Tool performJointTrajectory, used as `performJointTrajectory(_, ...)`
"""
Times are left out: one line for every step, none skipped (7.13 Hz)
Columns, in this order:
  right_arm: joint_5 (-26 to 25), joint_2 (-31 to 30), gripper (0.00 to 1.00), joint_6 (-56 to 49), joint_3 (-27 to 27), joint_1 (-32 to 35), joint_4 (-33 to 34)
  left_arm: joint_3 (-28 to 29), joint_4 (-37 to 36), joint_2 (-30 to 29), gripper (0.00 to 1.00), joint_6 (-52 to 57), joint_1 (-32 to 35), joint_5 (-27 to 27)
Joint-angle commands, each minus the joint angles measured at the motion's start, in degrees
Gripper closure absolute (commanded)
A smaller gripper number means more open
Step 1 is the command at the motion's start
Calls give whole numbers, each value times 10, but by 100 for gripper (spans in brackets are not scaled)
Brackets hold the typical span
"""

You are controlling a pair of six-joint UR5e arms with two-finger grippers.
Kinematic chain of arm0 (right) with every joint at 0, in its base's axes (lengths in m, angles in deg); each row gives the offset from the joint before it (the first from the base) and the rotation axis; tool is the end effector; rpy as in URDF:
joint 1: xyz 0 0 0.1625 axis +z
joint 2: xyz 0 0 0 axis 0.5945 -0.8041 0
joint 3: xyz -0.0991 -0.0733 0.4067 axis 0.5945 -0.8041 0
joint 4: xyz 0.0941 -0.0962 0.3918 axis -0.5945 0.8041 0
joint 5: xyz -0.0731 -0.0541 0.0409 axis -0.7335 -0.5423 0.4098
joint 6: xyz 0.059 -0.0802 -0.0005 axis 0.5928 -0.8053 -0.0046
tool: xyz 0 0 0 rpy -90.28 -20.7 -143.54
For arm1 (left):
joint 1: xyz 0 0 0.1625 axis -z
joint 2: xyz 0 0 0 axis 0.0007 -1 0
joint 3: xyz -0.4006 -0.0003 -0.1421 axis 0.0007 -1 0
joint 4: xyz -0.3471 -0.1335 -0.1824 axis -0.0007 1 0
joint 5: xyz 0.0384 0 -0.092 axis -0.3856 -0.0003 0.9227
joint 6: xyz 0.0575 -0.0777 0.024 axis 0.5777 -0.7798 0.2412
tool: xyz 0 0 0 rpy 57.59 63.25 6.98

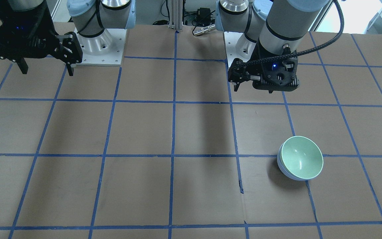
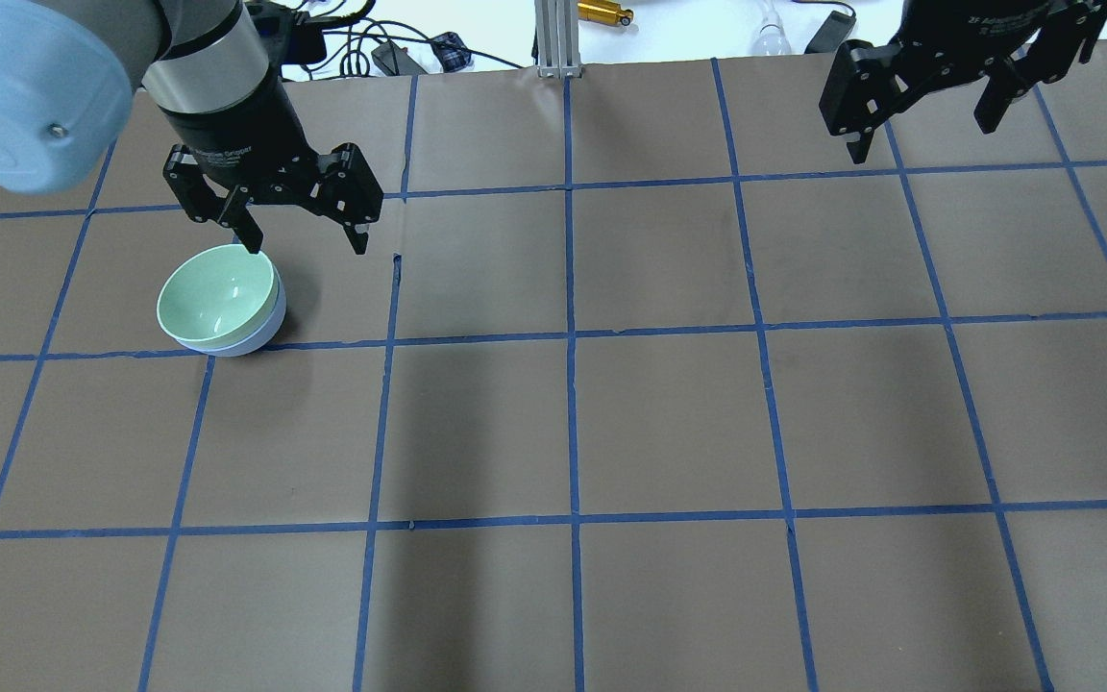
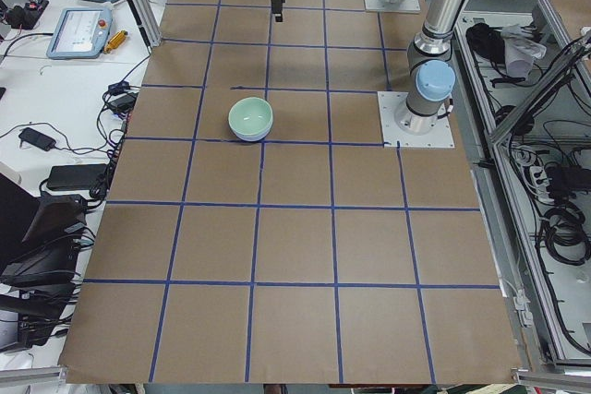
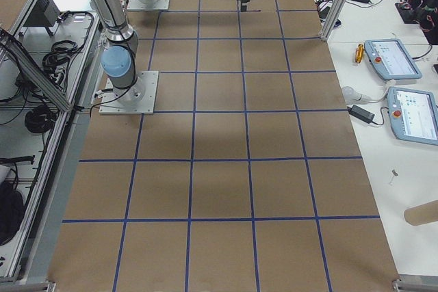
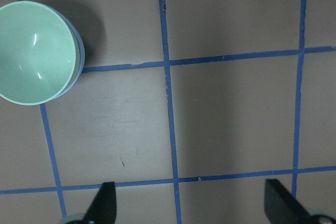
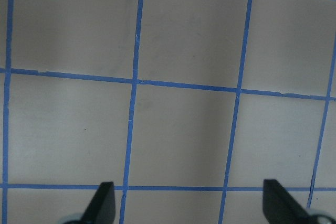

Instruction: Stack green bowl on blue bowl

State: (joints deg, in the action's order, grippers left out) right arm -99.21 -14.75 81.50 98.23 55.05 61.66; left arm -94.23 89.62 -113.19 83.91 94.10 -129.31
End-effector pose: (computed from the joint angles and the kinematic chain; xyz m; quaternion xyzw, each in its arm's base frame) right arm 0.1303 -0.5032 0.5561 0.0551 -0.9948 0.0181 0.0833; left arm -0.1681 -0.5005 0.4818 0.0260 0.9989 0.0378 0.0069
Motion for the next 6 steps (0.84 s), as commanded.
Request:
performJointTrajectory(0,0,0,0,0,1,0,-7,4,14,0,36,-6,4)
performJointTrajectory(0,0,0,0,0,0,0,-7,3,16,0,68,-30,5)
performJointTrajectory(0,0,0,0,0,0,0,-8,3,22,0,77,-48,4)
performJointTrajectory(0,0,0,0,0,1,0,-8,4,26,0,80,-53,3)
performJointTrajectory(0,0,0,0,0,1,0,-8,5,30,0,80,-53,4)
performJointTrajectory(0,0,0,0,0,0,0,-9,5,32,0,80,-54,13)
